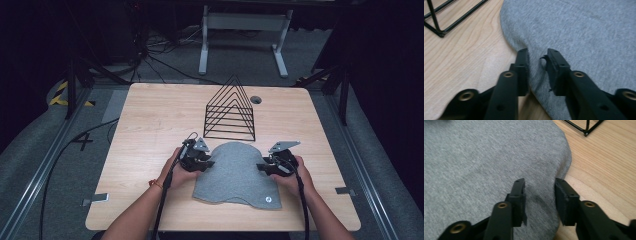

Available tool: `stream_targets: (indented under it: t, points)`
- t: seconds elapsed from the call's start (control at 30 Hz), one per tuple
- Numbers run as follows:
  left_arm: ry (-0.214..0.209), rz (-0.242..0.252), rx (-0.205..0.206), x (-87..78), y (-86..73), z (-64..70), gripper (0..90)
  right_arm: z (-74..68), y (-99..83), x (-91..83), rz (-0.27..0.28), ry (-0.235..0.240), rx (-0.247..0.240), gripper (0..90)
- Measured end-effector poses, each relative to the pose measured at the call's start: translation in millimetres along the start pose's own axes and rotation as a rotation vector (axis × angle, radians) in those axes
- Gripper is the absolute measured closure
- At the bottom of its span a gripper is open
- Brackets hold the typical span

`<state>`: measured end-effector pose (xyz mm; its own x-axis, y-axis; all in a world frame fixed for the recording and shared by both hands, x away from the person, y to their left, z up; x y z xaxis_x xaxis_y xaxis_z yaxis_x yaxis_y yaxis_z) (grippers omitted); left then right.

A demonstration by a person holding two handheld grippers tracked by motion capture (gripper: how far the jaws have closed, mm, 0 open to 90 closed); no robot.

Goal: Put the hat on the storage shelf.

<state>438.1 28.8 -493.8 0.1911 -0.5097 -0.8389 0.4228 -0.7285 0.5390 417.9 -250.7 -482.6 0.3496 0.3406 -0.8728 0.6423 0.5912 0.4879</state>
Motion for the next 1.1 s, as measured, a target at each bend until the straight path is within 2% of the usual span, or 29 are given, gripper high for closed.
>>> stream_targets:
  t: [0.03,0.1,0.17,0.27,0.33,0.47,0.5,0.6,0.67,0.77,0.83,0.87,0.97,1.0,1.1]
  points:
    - [-0.017,0.005,-0.002,0.2,0.2,0.2,77.8,-0.3,-0.3,0.2,0.008,0.013,0.006,71.8]
    - [-0.022,0.003,-0.003,0.2,0.2,0.4,79.3,-0.3,-0.2,0.2,0.009,0.020,0.008,74.4]
    - [-0.022,-0.008,0.015,-0.1,0.8,0.4,82.7,-1.0,-0.4,0.7,0.016,0.036,0.008,82.0]
    - [-0.021,0.002,-0.007,-0.6,0.5,1.1,83.1,-1.3,-0.8,0.7,0.022,0.044,0.007,83.8]
    - [-0.008,0.000,0.014,-3.3,1.1,1.1,83.4,-1.6,-0.9,-0.2,0.026,0.042,0.005,84.2]
    - [-0.004,0.044,0.020,-16.1,4.9,4.1,84.0,-4.5,0.5,-6.5,0.048,0.031,-0.024,84.6]
    - [-0.004,0.065,0.031,-23.9,6.6,7.0,84.1,-7.1,2.0,-13.4,0.072,0.034,-0.035,84.7]
    - [0.006,0.074,0.047,-31.7,8.0,9.6,84.1,-9.5,4.1,-21.7,0.095,0.029,-0.052,84.7]
    - [0.017,0.089,0.066,-42.7,10.6,12.8,84.2,-11.9,7.7,-33.7,0.126,0.014,-0.069,84.7]
    - [0.025,0.120,0.087,-58.2,15.7,15.3,84.3,-13.6,13.1,-51.6,0.174,0.014,-0.081,84.8]
    - [0.028,0.134,0.083,-62.9,17.8,16.0,84.3,-13.6,16.8,-61.2,0.199,0.011,-0.080,84.8]
    - [0.040,0.155,0.097,-71.7,22.9,16.3,84.3,-13.6,19.5,-66.2,0.208,0.004,-0.087,84.8]
    - [0.064,0.149,0.131,-83.3,30.9,16.9,84.4,-14.2,28.1,-77.0,0.231,-0.008,-0.100,84.9]
    - [0.064,0.149,0.131,-83.3,30.9,16.9,84.4,-14.2,28.1,-77.0,0.231,-0.008,-0.100,84.9]
    - [0.080,0.166,0.157,-98.5,42.0,16.9,84.4,-16.3,38.5,-89.7,0.246,-0.030,-0.124,84.9]
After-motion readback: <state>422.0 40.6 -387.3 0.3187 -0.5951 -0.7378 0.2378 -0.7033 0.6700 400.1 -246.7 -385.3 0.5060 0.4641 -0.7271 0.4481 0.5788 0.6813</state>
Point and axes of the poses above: each handheld gripper's, and its own axes: x roughly forward along the jaws, y roughly out of its top, z roughly to its right, the point moved 4 cm from there along x, roughly forward along the jaws, and after that the axes turned 11 degrees about -z, right-handed, at the moved point
